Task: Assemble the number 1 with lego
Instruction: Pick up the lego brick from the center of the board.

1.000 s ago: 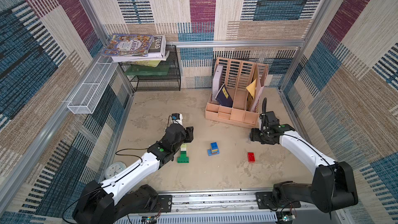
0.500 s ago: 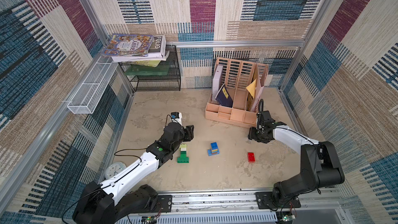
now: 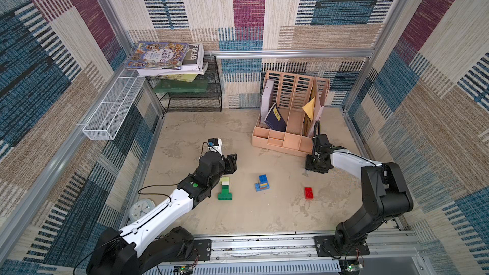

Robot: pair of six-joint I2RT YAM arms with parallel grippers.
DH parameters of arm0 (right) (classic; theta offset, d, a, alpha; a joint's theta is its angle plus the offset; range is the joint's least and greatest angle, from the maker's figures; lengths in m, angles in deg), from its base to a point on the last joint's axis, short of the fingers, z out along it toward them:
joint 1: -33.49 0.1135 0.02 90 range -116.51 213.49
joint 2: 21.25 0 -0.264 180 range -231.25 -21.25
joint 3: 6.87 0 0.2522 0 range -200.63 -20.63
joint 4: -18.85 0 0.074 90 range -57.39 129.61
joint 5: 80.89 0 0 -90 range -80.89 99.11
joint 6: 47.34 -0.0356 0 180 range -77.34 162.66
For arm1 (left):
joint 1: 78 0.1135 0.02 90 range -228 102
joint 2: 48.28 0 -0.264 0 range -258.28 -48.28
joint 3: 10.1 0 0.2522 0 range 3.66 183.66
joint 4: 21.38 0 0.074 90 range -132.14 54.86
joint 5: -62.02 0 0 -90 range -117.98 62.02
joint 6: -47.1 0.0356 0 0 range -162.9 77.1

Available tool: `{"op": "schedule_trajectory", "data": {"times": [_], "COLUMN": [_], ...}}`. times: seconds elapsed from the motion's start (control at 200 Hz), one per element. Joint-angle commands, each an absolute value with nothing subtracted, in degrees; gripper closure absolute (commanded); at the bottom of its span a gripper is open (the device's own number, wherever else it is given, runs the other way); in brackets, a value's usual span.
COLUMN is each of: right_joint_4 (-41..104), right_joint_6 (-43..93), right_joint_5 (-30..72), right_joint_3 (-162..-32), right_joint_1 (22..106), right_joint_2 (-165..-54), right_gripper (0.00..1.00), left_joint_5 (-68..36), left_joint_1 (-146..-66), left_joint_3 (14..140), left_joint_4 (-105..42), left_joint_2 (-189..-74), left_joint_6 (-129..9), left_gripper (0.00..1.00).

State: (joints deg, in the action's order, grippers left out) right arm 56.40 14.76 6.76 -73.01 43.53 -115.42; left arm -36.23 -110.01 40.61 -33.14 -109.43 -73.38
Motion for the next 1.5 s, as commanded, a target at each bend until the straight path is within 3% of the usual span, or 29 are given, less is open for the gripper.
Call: {"op": "schedule_trajectory", "data": {"times": [0.0, 0.205, 0.441, 0.566, 0.671, 0.776, 0.976, 1.317, 1.497], "right_joint_4": [56.36, 56.51, 60.39, 59.94, 54.04, 50.10, 49.61, 49.81, 50.81], "right_joint_6": [13.83, 13.96, 16.88, 19.78, 22.21, 21.98, 22.63, 16.65, 15.82], "right_joint_5": [6.02, 6.93, 11.48, 22.93, 37.93, 46.20, 59.12, 71.53, 74.66], "right_joint_3": [-72.69, -71.58, -69.03, -69.56, -71.41, -75.54, -85.80, -97.64, -100.87], "right_joint_1": [43.55, 43.37, 42.40, 42.44, 42.63, 43.68, 46.38, 53.96, 55.79], "right_joint_2": [-115.30, -113.21, -97.92, -86.33, -79.55, -76.46, -78.37, -87.43, -90.45], "right_gripper": [0.58, 0.73, 0.78, 0.76, 0.76, 0.78, 0.78, 0.80, 0.80], "left_joint_5": [-36.83, -37.45, -32.99, -23.61, -12.58, -0.96, 8.74, 8.70, 7.13], "left_joint_1": [-109.90, -109.89, -109.64, -109.64, -109.65, -109.83, -112.09, -118.26, -119.87], "left_joint_3": [40.73, 41.09, 41.96, 42.98, 48.74, 55.83, 63.81, 69.91, 70.22], "left_joint_4": [-33.56, -34.00, -26.48, -19.75, -23.05, -27.91, -30.18, -25.22, -22.23], "left_joint_2": [-109.19, -108.41, -106.23, -105.32, -106.98, -109.69, -112.48, -116.57, -117.80], "left_joint_6": [-73.38, -71.20, -60.57, -48.57, -38.38, -28.77, -16.58, -9.77, -8.14], "left_gripper": [0.37, 0.37, 0.37, 0.37, 0.37, 0.36, 0.30, 0.20, 0.23]}}
